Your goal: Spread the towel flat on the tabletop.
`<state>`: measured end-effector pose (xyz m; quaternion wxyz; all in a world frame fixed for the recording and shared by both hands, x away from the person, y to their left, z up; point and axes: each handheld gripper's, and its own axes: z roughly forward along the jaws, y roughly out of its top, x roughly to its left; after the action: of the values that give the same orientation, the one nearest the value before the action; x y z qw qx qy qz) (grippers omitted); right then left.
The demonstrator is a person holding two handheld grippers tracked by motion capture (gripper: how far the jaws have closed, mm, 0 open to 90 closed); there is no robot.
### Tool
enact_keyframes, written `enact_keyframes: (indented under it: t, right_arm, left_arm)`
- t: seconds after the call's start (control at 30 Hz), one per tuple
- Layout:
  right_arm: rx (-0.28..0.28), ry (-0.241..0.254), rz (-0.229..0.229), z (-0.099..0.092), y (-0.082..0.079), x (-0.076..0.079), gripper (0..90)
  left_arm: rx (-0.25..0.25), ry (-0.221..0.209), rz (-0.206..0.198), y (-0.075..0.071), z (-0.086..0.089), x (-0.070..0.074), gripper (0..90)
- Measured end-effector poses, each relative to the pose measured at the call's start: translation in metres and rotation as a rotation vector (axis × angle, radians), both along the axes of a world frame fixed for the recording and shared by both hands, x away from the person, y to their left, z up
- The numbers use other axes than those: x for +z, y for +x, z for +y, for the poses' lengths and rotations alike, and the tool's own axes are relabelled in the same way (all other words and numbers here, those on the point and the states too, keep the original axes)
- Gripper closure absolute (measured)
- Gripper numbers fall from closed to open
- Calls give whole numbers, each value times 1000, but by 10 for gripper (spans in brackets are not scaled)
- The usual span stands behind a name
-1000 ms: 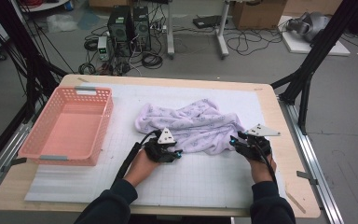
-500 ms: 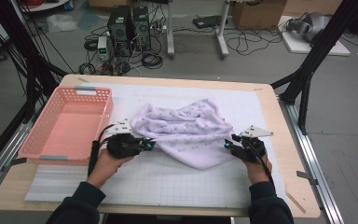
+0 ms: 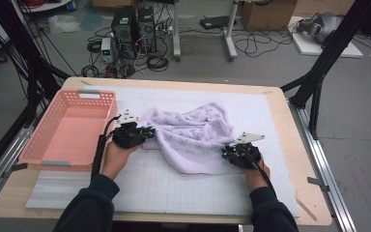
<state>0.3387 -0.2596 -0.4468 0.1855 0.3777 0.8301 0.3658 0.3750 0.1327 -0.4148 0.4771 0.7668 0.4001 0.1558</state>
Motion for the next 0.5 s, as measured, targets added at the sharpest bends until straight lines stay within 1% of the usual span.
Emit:
enact_keyframes:
  t: [0.03,0.07,0.1,0.13,0.17,0.2,0.23,0.3,0.33,0.37,0.43,0.5]
  right_arm:
    - [3,-30,-17,0,-1,1,873]
    - [8,-43,-24,1,-1,1,880]
    - [-11,-78,-45,0,-1,2,882]
    - [-40,-108,-72,-1,-1,2,883]
    - [-72,-121,-95,-4,0,3,884]
    - [-118,-130,-117,-9,0,5,884]
    - [-164,-149,-139,-14,1,7,885]
    - [-234,-184,-165,-23,2,8,886]
    - [-249,-183,-161,-27,3,7,885]
    - [-256,-188,-154,-28,3,6,884]
    - [-261,-214,-167,-27,2,5,878]
    - [-254,-200,-170,-27,1,6,859]
  left_arm:
    - [24,-3,-6,3,-4,-3,817]
    - [43,0,1,6,-8,-5,817]
    - [59,14,8,10,-11,-7,817]
    - [75,24,1,12,-14,-9,817]
    - [91,22,-1,14,-17,-10,813]
    - [106,26,0,16,-20,-12,787]
    - [116,25,9,18,-22,-14,712]
    - [119,22,24,19,-28,-19,594]
    - [117,33,21,18,-30,-20,524]
    - [113,44,16,17,-32,-20,484]
    - [104,48,-7,12,-30,-16,437]
    - [91,54,-25,4,-26,-8,415]
